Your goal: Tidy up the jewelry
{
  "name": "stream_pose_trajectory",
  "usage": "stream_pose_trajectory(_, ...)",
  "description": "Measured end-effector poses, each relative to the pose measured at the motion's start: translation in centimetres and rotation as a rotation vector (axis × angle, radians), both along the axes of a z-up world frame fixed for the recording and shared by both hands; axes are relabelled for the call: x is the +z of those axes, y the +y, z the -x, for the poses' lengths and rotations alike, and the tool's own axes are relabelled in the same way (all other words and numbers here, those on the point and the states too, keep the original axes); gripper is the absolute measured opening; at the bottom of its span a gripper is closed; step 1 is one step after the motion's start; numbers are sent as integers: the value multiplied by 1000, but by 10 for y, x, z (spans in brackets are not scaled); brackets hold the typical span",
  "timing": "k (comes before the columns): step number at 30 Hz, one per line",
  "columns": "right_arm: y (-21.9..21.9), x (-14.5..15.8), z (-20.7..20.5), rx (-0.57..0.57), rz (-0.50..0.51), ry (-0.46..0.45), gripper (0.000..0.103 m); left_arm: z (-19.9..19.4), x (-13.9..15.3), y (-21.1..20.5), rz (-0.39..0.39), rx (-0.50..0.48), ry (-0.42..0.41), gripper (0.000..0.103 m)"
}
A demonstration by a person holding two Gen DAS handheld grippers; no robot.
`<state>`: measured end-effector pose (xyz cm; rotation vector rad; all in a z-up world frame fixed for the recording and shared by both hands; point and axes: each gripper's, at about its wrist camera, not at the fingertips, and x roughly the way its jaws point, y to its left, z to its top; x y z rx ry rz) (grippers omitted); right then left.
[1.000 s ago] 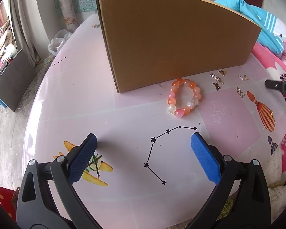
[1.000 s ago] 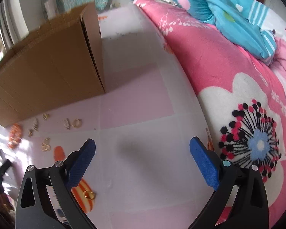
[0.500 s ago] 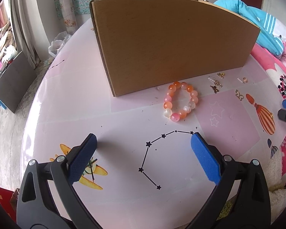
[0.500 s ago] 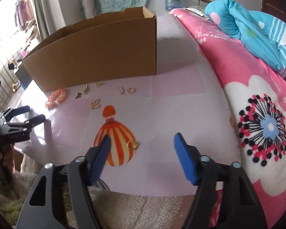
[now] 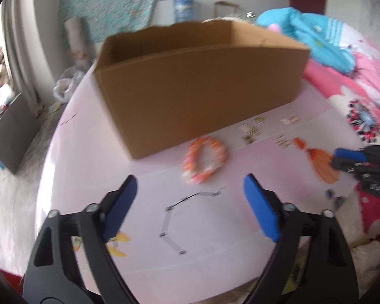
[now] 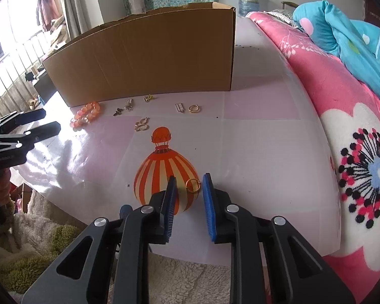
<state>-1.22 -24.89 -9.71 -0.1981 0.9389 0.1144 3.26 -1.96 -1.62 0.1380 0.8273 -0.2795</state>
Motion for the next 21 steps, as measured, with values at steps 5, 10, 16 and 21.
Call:
stream_pose_trajectory(5, -1, -1, 1, 41, 15, -2, 12, -6, 12, -33, 38, -120, -11, 66)
stream_pose_trajectory(10, -7, 1, 0, 32, 21, -14, 12, -14, 8, -66, 78, -213, 19, 54)
stream_pose_trajectory(16, -23, 4, -10, -28, -12, -35, 12, -27, 3, -103, 133, -314, 48, 39)
stream_pose_trajectory(21, -28, 3, -17, -58, -55, -49, 12, -41, -7, -137, 119, -380, 89, 19)
